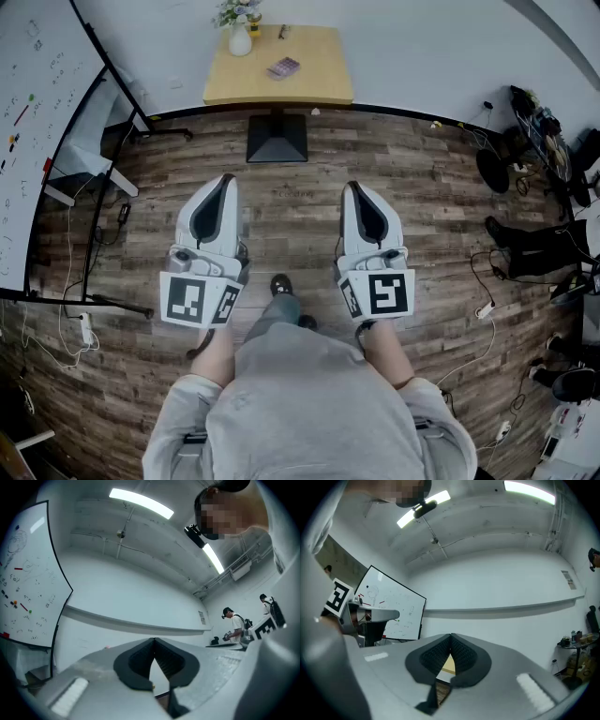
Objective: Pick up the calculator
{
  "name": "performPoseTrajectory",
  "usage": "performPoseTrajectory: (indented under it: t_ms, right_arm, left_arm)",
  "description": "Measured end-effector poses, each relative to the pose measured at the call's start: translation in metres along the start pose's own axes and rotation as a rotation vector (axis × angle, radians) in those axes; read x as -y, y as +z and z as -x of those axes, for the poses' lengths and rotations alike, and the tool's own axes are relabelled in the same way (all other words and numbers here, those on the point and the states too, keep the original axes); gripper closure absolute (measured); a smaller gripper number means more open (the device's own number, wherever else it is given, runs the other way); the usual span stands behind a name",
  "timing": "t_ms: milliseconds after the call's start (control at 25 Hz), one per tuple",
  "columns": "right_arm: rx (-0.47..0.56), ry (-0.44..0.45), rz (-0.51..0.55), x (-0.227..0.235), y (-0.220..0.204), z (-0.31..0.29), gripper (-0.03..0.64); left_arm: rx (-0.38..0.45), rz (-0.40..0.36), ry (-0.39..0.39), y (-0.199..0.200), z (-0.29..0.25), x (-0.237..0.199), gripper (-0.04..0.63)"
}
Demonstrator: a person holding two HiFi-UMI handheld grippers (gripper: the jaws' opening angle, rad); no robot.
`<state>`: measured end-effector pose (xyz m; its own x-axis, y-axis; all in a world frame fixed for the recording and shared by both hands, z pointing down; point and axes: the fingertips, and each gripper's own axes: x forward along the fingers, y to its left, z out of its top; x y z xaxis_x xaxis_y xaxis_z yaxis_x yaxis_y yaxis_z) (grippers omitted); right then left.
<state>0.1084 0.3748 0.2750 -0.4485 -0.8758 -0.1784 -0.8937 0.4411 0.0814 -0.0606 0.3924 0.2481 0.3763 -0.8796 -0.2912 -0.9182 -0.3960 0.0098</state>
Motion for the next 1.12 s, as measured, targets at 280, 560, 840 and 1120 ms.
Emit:
performPoseTrajectory:
  t_ms: [280, 560, 840, 1120]
  right_arm:
    - [-0.003, -0.002, 0.004, 0.002, 0.000, -0.009, 0.616]
    - [-0.003, -0.010, 0.009, 0.007, -0.002, -0.030, 0.616]
    - [0.040, 0.016, 0.033, 0.017, 0.000, -0.068, 0.615]
    - [0.031, 0.038, -0.047, 0.026, -0.011, -0.118, 0.615]
  left_arm:
    - [0.003, 0.005, 0.003, 0.000, -0.006, -0.006, 0.591]
    - [0.008, 0.018, 0.006, -0.004, -0.022, -0.020, 0.591]
    - [0.012, 0.015, 0.006, -0.011, -0.053, -0.041, 0.591]
    - [0.018, -0.026, -0.007, -0.019, -0.094, -0.071, 0.591]
